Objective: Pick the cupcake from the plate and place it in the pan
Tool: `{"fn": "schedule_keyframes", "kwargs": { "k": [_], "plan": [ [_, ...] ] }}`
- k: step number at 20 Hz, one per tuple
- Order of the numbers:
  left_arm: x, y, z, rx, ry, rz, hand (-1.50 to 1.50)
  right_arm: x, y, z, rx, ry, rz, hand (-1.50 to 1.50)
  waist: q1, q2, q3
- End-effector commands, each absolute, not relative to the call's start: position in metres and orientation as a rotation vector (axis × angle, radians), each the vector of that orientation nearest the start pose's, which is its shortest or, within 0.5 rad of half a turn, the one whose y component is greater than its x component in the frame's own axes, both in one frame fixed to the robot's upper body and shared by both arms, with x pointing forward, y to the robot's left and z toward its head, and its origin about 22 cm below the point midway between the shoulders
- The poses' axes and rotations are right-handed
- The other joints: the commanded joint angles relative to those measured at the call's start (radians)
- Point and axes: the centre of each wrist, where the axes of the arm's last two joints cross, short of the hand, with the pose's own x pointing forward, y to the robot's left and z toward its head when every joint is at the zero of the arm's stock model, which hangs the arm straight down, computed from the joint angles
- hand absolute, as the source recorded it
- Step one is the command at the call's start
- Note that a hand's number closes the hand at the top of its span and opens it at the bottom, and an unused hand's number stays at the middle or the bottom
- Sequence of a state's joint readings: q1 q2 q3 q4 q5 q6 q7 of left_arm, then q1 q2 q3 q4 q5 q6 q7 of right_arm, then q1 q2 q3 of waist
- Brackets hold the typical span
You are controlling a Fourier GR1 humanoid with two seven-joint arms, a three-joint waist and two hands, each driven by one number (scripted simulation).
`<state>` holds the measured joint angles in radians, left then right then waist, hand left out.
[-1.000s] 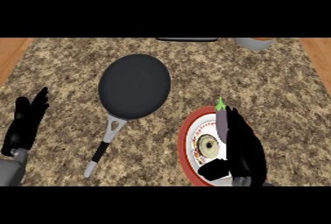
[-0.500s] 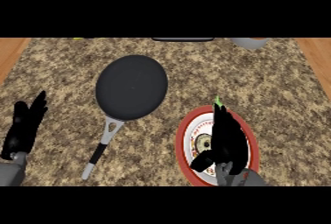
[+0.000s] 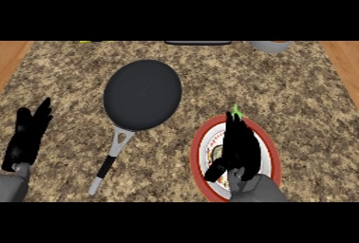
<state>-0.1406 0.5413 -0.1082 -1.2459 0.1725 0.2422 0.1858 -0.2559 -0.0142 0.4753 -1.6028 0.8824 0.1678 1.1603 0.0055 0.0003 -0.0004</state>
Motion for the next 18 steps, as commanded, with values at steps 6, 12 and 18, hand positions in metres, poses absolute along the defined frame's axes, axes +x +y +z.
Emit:
{"fn": "schedule_keyframes", "kwargs": {
  "k": [6, 12, 18],
  "plan": [
    [0.270, 0.338, 0.006, 0.494, -1.215, -0.087, 0.00, 0.254, -0.083, 0.061, -0.878, -0.627, 0.732, -1.50, -0.002, -0.001, 0.000],
    [0.277, 0.344, 0.012, 0.472, -1.202, -0.103, 0.00, 0.265, -0.092, 0.036, -0.860, -0.591, 0.724, -1.50, -0.001, 0.000, 0.000],
    [0.268, 0.338, 0.010, 0.483, -1.198, -0.104, 0.00, 0.262, -0.100, 0.013, -0.886, -0.528, 0.734, -1.50, 0.000, -0.001, 0.001]
  ]
}}
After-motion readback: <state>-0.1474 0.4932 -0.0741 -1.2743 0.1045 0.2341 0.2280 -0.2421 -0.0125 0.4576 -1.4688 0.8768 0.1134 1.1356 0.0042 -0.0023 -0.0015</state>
